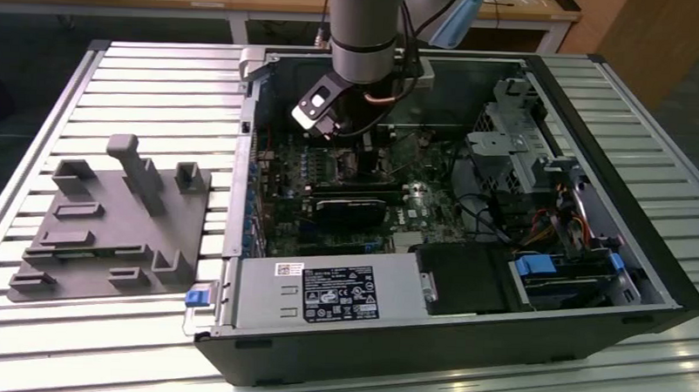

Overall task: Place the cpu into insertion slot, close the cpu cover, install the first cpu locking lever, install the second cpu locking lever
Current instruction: 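Place the cpu into insertion slot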

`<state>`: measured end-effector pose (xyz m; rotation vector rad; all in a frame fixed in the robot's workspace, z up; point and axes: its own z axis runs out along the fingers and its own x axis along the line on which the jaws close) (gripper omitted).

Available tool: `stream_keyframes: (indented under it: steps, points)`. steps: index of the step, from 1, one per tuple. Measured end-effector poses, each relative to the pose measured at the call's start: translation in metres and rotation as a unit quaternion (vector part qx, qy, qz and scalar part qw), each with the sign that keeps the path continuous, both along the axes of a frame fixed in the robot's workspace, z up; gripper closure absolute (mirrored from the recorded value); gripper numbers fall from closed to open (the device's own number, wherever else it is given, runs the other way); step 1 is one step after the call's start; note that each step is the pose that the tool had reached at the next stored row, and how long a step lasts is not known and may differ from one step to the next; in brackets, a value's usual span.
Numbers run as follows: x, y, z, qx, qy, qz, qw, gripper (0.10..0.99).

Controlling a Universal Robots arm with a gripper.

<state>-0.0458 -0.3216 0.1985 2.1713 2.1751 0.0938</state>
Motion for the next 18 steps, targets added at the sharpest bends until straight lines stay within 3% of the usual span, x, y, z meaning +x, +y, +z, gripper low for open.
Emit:
stream_keyframes:
  steps: [18]
  points:
    - [-0.0001,0.0045,-0.0057,-0.0001,0.0001,0.000,1.0000,0.545]
